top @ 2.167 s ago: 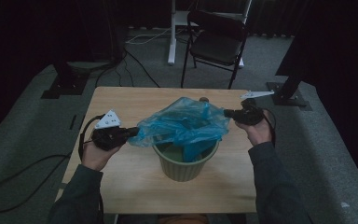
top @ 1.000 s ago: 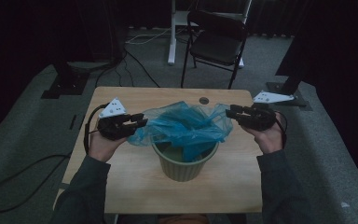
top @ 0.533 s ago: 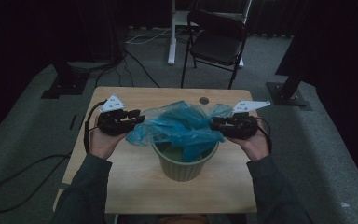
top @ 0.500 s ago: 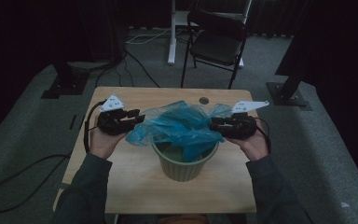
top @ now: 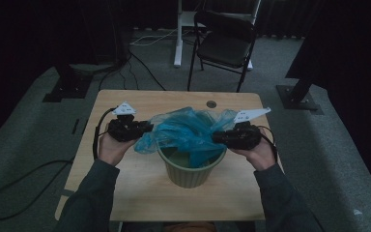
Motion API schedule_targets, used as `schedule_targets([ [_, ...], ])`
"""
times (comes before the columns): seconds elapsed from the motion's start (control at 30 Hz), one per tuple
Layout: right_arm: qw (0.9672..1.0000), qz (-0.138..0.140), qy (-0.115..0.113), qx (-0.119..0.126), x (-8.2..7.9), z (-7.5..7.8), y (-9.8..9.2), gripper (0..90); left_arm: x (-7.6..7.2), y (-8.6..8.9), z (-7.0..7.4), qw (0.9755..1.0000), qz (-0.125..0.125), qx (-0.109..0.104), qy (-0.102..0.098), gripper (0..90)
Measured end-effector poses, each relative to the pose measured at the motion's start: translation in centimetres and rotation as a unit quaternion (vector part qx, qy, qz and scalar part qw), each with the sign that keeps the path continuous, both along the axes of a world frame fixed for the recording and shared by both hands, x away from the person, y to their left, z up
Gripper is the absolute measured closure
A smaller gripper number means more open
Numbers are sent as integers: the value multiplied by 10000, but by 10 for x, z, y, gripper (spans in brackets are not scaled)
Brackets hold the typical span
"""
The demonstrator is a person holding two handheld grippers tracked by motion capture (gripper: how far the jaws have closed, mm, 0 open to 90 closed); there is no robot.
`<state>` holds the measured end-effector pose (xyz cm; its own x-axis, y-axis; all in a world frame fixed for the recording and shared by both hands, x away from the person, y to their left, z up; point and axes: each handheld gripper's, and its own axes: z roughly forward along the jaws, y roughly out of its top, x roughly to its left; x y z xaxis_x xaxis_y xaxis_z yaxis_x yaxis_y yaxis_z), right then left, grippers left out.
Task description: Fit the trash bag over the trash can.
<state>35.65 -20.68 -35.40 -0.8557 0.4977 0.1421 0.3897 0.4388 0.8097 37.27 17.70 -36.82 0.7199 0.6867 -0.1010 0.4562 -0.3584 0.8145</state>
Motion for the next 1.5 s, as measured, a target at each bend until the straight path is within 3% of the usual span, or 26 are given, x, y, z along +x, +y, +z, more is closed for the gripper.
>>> schedule_targets([
  [0.27, 10000, -14, 59, 38, -13, -1, -13, 873, -16, 3, 0, 9997, -168, -159, 71, 713],
  [0.4, 9999, -46, 62, 71, -16, 0, -18, 875, -23, 6, 3, 9997, -114, -203, 15, 671],
  [0.57, 9996, -240, -125, 93, -13, 3, -17, 617, -28, 11, 8, 9996, -66, -286, -56, 641],
  [0.7, 9986, -434, -300, -96, -8, 6, -11, 533, -26, 9, 5, 9996, -73, -263, 14, 620],
  [0.8, 9978, -521, -301, -278, -2, 4, -6, 532, -24, 6, 2, 9996, -112, -241, 73, 616],
  [0.87, 9973, -553, -248, -412, 0, 0, -4, 616, -24, 5, 0, 9995, -170, -239, 96, 660],
  [1.0, 9972, -570, -234, -431, -3, -4, -6, 810, -26, 4, -3, 9995, -232, -206, 104, 876],
  [1.1, 9979, -533, -202, -309, -7, -4, -12, 887, -27, 4, -4, 9991, -309, -186, 225, 896],
  [1.17, 9983, -514, -174, -224, -11, -3, -17, 900, -29, 3, -5, 9993, -315, -80, 201, 897],
  [1.33, 9991, -409, -131, -39, -22, -1, -27, 900, -30, 6, -7, 9995, -237, -104, 207, 897],
  [1.5, 9996, -249, 74, 96, -33, -8, -37, 900, -32, 11, -10, 9993, -193, -123, 282, 897],
])
